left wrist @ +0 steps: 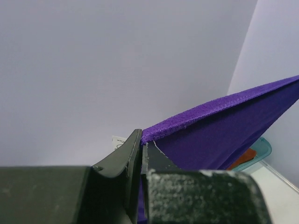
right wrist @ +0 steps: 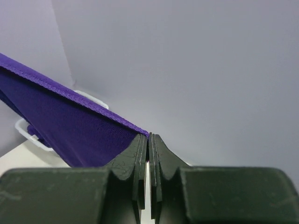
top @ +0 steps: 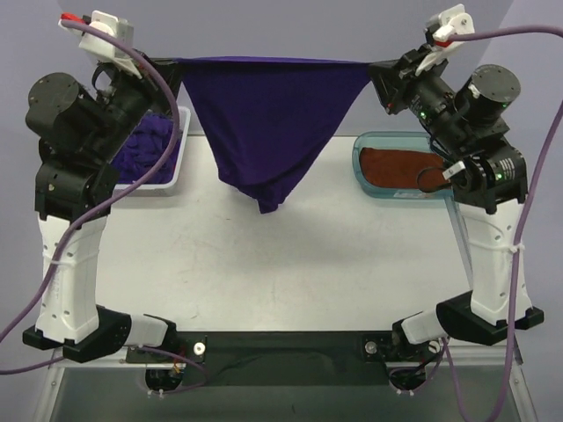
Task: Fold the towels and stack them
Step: Flatten out the crumpled towel
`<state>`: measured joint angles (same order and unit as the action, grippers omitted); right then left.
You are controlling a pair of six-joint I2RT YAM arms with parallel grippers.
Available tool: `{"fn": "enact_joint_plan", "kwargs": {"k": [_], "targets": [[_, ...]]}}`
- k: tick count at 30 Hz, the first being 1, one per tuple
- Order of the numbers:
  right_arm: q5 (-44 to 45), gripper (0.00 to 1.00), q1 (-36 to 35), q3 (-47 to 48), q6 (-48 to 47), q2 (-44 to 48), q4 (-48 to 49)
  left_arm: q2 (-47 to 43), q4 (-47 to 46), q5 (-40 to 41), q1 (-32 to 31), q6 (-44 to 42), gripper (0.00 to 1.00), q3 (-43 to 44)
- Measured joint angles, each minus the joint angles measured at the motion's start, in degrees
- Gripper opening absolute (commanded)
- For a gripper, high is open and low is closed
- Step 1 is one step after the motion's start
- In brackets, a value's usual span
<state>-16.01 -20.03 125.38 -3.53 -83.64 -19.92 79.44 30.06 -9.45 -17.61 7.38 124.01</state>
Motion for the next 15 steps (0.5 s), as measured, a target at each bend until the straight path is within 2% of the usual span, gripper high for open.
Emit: {"fn": "enact_joint_plan", "kwargs": {"k": [6,15], "targets": [[-4.85,0.0,-0.31,-0.31,-0.17,5.7,-0.24,-4.92,2.38,-3.78,-0.02,-3.06,0.0,0.17],[-14.4,0.0,-0.74,-2.38,1.16,18.43,-0.7,-16.48,3.26,-15.58,-0.42,-3.02,0.0,0.92]]}}
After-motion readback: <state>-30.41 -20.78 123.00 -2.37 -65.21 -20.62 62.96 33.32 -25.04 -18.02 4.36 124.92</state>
